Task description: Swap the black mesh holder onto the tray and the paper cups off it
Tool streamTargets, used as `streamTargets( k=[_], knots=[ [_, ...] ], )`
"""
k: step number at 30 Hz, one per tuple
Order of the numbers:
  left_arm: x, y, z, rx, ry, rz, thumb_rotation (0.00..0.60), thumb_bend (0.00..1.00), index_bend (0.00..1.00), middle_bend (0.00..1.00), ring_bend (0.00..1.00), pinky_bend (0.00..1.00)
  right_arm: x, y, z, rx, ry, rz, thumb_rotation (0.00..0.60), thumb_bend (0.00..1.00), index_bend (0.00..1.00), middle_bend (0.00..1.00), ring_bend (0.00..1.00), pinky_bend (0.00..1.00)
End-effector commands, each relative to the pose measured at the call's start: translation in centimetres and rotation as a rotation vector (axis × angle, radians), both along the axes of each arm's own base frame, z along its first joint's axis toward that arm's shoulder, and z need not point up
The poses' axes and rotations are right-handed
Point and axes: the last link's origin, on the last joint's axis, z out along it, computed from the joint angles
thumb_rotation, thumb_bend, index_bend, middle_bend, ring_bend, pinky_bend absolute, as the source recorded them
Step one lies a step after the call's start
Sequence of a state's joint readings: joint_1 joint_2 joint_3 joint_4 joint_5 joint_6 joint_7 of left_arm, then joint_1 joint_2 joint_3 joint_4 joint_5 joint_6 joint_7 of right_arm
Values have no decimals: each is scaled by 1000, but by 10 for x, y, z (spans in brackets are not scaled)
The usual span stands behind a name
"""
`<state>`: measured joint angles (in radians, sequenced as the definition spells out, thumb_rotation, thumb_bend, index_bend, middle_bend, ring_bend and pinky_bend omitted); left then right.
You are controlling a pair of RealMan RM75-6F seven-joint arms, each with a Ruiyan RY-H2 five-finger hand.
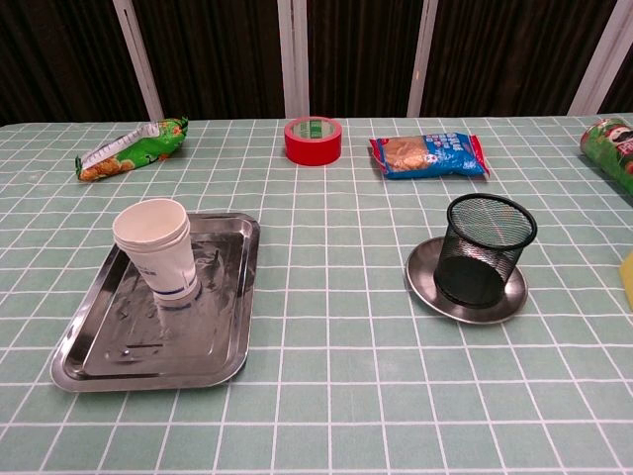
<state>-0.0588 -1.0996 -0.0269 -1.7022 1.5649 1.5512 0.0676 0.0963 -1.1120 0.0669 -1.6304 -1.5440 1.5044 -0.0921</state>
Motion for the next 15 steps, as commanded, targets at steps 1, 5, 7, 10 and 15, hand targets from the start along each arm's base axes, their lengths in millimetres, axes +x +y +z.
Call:
streamTargets(
  k=[1,5,7,10,15],
  knots=[
    [0,0,0,1,4,2,600,34,210,0,0,107,-1,-1,-1,3,2,-10,600,0,7,0,0,0],
    [0,-1,0,2,3,0,600,34,211,0,0,107,0,0,-1,2,-1,-14,600,0,8,0,0,0],
    [1,-2,1,5,3,-2,600,34,210,0,0,107,1,1,-2,4,-5,-12,600,0,8,0,0,0],
    [2,-3,1,6,3,-8,600,34,211,0,0,107,2,2,-2,16,-26,-13,600,0,8,0,0,0],
    [1,-2,0,7,3,-2,600,34,210,0,0,107,3,2,-2,21,-39,-16,600,0,8,0,0,0]
  ],
)
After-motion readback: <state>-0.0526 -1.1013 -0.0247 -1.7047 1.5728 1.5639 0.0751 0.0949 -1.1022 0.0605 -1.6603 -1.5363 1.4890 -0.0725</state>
